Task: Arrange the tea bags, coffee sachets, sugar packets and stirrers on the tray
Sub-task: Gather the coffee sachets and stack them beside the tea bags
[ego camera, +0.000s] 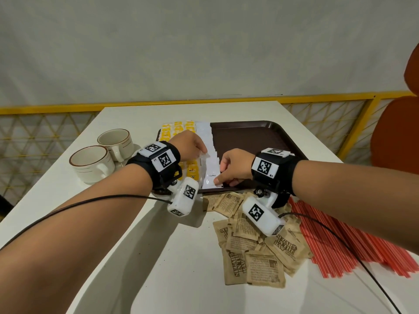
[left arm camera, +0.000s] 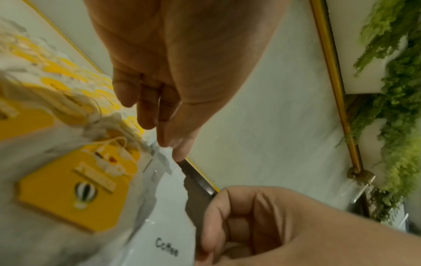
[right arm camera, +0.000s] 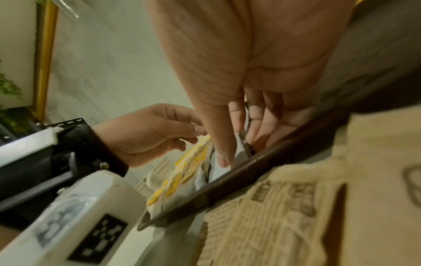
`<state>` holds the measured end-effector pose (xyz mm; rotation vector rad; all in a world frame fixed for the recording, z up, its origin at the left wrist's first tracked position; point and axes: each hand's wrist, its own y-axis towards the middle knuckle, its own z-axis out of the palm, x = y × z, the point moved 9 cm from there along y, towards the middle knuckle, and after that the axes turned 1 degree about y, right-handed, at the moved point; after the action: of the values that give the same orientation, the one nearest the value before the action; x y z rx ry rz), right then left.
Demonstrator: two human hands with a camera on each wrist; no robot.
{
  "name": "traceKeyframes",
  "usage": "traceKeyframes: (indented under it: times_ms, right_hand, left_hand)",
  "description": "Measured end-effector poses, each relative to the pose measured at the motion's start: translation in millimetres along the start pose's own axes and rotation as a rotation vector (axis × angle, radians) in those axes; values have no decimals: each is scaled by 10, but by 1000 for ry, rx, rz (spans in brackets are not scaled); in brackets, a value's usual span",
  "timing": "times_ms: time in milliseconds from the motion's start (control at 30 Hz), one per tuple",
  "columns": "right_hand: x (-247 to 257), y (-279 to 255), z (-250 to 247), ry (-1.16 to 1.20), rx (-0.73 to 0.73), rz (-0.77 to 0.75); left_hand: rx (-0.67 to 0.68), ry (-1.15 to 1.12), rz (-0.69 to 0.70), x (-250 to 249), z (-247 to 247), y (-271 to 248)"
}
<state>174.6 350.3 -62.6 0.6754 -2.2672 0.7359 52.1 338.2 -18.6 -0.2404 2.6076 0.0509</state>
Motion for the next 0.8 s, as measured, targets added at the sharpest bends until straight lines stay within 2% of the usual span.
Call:
traceKeyframes:
  times_ms: [233, 367, 433, 567, 800]
  right_hand:
    - [0, 20, -40, 16, -48, 19]
    - [-111, 20, -166, 255, -202, 43]
    - [-150, 5, -101, 329, -196, 73]
    - [-108, 40, 143, 317, -99, 78]
    - [-113, 71, 205, 270, -130, 117]
  left_hand:
    - [-256, -495, -100, 321, -340, -281]
    - [-346, -559, -209, 683, -383, -582]
    - [-329, -602, -280, 799, -309, -720]
    - [-287, -717, -338, 805, -139, -850]
    - [-192, -788, -391, 848, -21, -815]
